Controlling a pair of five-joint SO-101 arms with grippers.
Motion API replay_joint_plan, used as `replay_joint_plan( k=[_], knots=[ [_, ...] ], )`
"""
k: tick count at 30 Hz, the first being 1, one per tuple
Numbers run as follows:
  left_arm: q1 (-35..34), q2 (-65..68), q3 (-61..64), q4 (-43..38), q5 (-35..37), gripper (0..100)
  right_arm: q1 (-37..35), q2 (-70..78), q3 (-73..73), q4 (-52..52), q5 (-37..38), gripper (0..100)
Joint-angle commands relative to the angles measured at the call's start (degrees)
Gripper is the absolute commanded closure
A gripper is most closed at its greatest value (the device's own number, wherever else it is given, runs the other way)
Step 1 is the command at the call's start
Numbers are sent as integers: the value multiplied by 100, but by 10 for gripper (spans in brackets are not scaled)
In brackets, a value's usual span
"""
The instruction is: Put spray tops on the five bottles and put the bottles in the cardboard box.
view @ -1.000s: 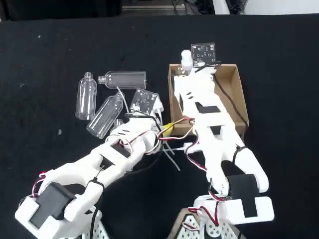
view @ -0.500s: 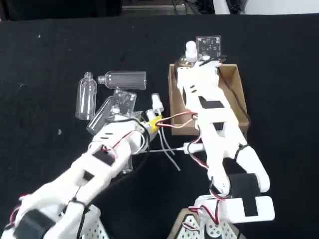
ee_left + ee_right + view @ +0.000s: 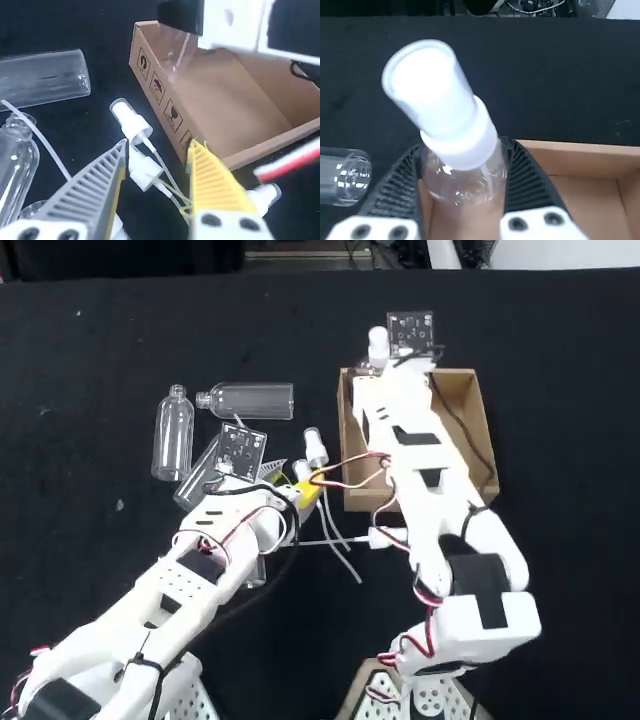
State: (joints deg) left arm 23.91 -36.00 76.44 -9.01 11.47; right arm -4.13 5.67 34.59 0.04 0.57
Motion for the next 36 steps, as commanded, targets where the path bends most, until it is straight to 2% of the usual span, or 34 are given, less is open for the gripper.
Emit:
replay_joint_plan(
  k=[1,10,36],
  knots=[
    [-22,-185,-48,-132,-9,809,-88,-22,-435,-158,-35,988],
    [-13,-176,-48,-132,-9,809,-448,31,-295,-440,-9,988],
    [-13,-176,-40,-123,-9,809,-440,629,-462,-484,9,974]
  ],
)
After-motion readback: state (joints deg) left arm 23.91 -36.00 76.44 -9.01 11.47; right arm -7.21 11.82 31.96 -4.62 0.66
